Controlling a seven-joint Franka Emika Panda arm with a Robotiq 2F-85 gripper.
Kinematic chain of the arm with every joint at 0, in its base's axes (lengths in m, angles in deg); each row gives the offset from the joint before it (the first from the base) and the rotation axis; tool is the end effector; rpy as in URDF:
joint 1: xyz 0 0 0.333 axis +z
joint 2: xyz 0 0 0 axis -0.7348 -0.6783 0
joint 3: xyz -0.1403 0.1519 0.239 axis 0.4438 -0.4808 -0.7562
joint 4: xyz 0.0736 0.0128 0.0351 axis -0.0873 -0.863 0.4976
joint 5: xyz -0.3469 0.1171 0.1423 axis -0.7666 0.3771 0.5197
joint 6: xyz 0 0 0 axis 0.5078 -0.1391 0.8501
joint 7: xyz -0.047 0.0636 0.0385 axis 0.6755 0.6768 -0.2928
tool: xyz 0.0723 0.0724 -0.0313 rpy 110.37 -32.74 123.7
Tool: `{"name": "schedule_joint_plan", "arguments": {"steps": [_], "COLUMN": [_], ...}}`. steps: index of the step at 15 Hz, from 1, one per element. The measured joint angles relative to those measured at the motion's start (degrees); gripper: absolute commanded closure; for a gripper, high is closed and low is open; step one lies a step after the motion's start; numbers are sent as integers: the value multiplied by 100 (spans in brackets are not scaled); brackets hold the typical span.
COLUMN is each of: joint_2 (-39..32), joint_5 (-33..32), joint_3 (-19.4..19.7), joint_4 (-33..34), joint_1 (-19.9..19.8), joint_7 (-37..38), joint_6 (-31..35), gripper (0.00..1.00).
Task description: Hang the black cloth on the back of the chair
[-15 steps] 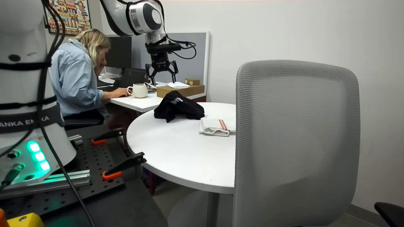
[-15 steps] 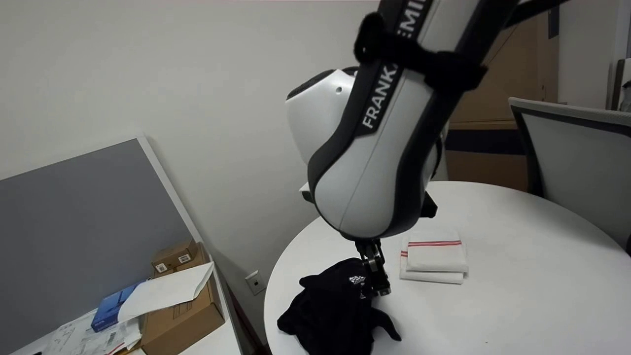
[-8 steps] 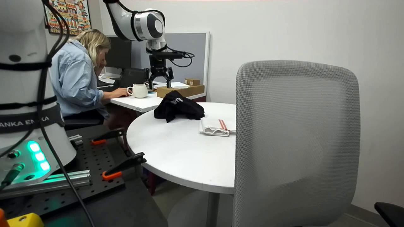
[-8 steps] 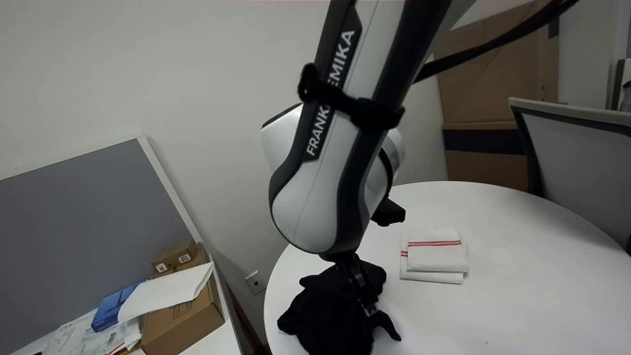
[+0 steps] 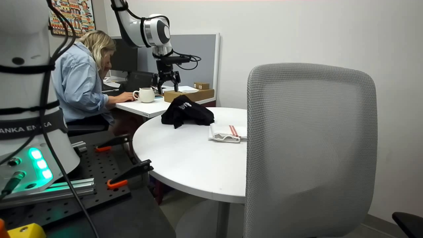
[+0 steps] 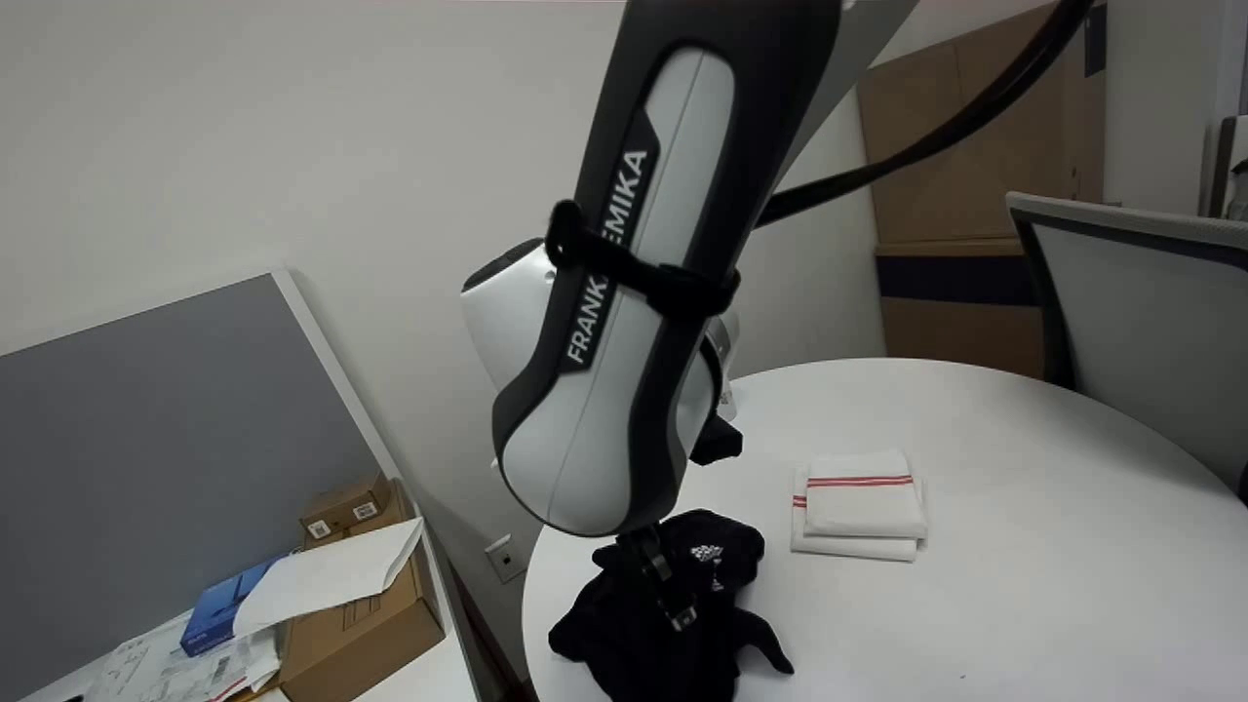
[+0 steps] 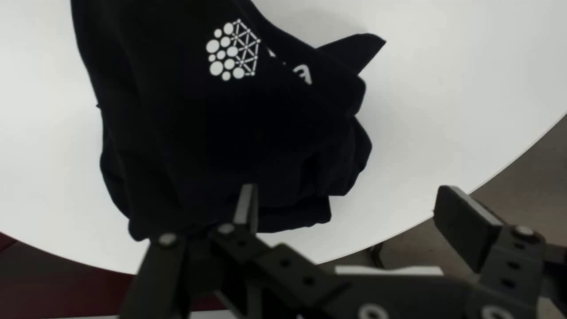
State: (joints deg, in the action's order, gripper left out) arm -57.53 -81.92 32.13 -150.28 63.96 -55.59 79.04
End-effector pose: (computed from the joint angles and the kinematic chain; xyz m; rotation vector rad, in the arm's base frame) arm 0.4602 0.3147 0.2570 1.9411 2.2799 0.0469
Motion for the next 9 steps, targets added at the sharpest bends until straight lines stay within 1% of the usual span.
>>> {"name": "schedule_joint_plan", "arguments": {"steps": [3, 4, 5, 6, 7, 9], "joint_2": [-240, -319, -390, -456, -518, -625], "joint_5": [-447, -632, -848, -1074, -1300, -1685], "joint_3": [210, 302, 407, 510, 600, 715], "joint_4": [74, 115, 157, 206, 251, 346], "joint_1": [65, 94, 138, 186, 233, 298], "joint_7": [722, 992, 1269, 1531, 1786, 2216], "joint_6": [537, 685, 815, 906, 966, 992], "gripper": [0, 6, 26, 30, 31, 44]}}
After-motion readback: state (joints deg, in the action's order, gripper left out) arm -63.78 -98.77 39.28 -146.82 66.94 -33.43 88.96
